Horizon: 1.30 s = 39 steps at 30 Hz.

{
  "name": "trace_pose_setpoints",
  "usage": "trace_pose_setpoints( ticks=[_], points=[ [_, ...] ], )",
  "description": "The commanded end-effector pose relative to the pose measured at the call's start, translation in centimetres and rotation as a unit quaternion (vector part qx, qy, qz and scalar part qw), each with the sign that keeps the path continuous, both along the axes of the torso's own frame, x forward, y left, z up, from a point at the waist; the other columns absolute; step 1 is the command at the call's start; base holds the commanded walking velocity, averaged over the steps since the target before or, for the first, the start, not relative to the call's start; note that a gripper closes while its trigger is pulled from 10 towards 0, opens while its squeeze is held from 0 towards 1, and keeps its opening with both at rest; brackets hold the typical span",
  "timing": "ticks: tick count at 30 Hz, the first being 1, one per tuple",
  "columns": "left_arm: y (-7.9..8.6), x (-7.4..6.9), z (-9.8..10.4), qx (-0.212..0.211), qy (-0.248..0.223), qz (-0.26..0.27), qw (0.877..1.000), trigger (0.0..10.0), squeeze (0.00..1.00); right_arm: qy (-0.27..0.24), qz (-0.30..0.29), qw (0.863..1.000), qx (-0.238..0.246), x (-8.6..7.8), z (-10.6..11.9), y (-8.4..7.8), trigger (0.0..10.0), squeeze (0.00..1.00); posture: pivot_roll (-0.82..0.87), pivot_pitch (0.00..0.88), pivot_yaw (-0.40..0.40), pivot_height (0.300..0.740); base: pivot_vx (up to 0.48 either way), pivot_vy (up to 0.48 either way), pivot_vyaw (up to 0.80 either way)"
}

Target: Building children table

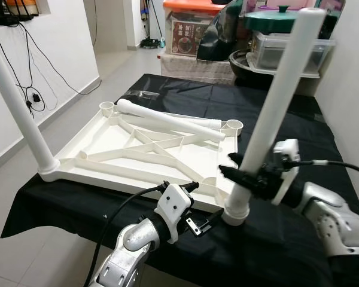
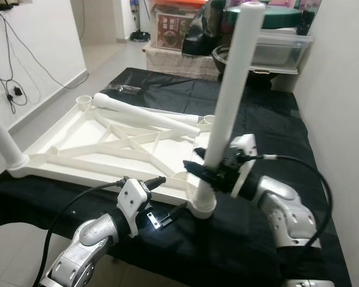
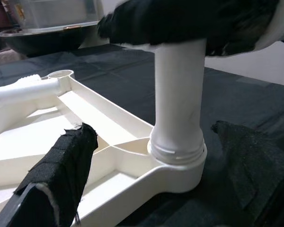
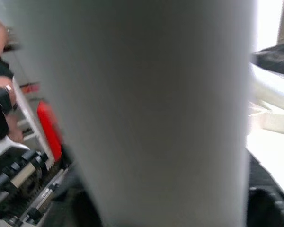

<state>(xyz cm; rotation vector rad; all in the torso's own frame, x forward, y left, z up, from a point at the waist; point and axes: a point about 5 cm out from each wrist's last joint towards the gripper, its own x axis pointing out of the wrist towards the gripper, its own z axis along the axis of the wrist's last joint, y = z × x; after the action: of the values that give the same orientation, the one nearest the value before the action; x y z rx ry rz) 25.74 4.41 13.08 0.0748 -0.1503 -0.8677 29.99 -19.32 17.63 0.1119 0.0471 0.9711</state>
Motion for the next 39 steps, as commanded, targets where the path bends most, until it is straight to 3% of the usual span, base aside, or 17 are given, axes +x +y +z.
trace_pose_setpoints(
  ticks=[1,7,11,13,14,15,18,19,23,25,26,31,32,33,36,37,39],
  points=[
    [0.0,0.0,-0.2,0.007,0.000,0.001,1.000,10.0,0.00,-0.015,0.008,1.000,-0.018,0.7,0.0,1.1,0.0,0.00,0.09,0.000,-0.049,0.740,0.000,0.000,0.00],
    [0.1,0.1,-0.1,0.006,0.000,0.004,1.000,10.0,0.00,-0.034,-0.079,0.996,-0.001,1.7,0.6,0.9,0.0,0.00,0.08,0.000,-0.051,0.740,0.000,0.000,0.00],
    [0.1,0.2,-0.2,0.006,0.002,0.003,1.000,10.0,0.00,-0.032,-0.263,0.964,0.018,3.0,0.6,-1.3,0.0,0.00,0.07,0.000,-0.047,0.740,0.000,0.000,0.00],
    [0.1,0.2,-0.2,0.006,0.003,0.002,1.000,10.0,0.00,-0.025,-0.365,0.931,0.014,3.2,0.2,-2.8,0.0,0.00,0.07,0.000,-0.042,0.740,0.000,0.000,0.00],
    [0.1,0.2,-0.2,0.006,0.003,0.001,1.000,10.0,0.00,-0.013,-0.443,0.896,0.010,3.2,-0.2,-4.1,0.0,0.00,0.07,0.000,-0.042,0.740,0.000,0.000,0.00],
    [0.1,0.2,-0.2,0.006,0.003,0.001,1.000,10.0,0.00,-0.013,-0.443,0.896,0.010,3.2,-0.2,-4.1,0.0,0.00,0.07,0.000,-0.042,0.740,0.000,0.000,0.00],
    [0.1,0.1,-0.3,0.007,0.004,0.000,1.000,10.0,0.00,0.005,-0.640,0.768,-0.006,2.1,-1.0,-7.4,0.0,0.00,0.07,0.000,-0.042,0.740,0.000,0.000,0.00],
    [0.1,0.1,-0.3,0.007,0.004,0.000,1.000,10.0,0.00,0.005,-0.640,0.768,-0.006,2.1,-1.0,-7.4,0.0,0.00,0.07,0.000,-0.042,0.740,0.000,0.000,0.00],
    [0.1,0.2,-0.3,0.006,0.003,0.001,1.000,10.0,0.00,0.029,-0.765,0.643,0.004,0.0,-1.5,-8.1,0.0,0.00,0.07,0.000,-0.043,0.740,0.000,0.000,0.00],
    [0.1,0.2,-0.3,0.006,0.003,0.001,1.000,10.0,0.00,0.029,-0.765,0.643,0.004,0.0,-1.5,-8.1,0.0,0.00,0.07,0.000,-0.043,0.740,0.000,0.000,0.00],
    [0.1,0.2,-0.3,0.006,0.003,0.001,1.000,10.0,0.00,0.033,-0.778,0.627,0.007,-0.3,-1.5,-7.7,0.0,0.00,0.07,0.000,-0.043,0.740,0.000,0.000,0.00],
    [0.1,0.1,-0.3,0.006,0.003,0.001,1.000,10.0,0.00,0.035,-0.771,0.636,0.021,0.2,-1.4,-6.5,0.0,0.00,0.07,0.000,-0.046,0.740,0.000,0.000,0.00],
    [0.0,0.1,-0.3,0.006,0.003,0.001,1.000,10.0,0.00,0.022,-0.753,0.657,0.025,0.8,-1.1,-5.2,10.0,0.51,0.07,0.000,-0.047,0.740,0.000,0.000,0.00],
    [0.0,0.1,-0.3,0.006,0.003,0.002,1.000,10.0,0.00,0.005,-0.727,0.686,0.038,1.5,-0.9,-4.1,10.0,1.00,0.07,0.000,-0.047,0.740,0.000,0.000,0.00],
    [0.0,0.1,-0.3,0.006,0.003,0.002,1.000,10.0,0.00,-0.025,-0.705,0.707,0.048,1.9,-0.5,-3.6,10.0,1.00,0.07,0.000,-0.051,0.740,0.000,0.000,0.00],
    [0.0,0.1,-0.3,0.006,0.003,0.002,1.000,10.0,0.00,-0.058,-0.656,0.748,0.076,2.4,0.0,-3.6,10.0,0.00,0.07,0.000,-0.052,0.740,0.000,0.000,0.00],
    [0.0,0.1,-0.3,0.006,0.003,0.002,1.000,10.0,0.00,-0.058,-0.656,0.748,0.076,2.4,0.0,-3.6,10.0,0.00,0.07,0.000,-0.052,0.740,0.000,0.000,0.00]
  ],
)
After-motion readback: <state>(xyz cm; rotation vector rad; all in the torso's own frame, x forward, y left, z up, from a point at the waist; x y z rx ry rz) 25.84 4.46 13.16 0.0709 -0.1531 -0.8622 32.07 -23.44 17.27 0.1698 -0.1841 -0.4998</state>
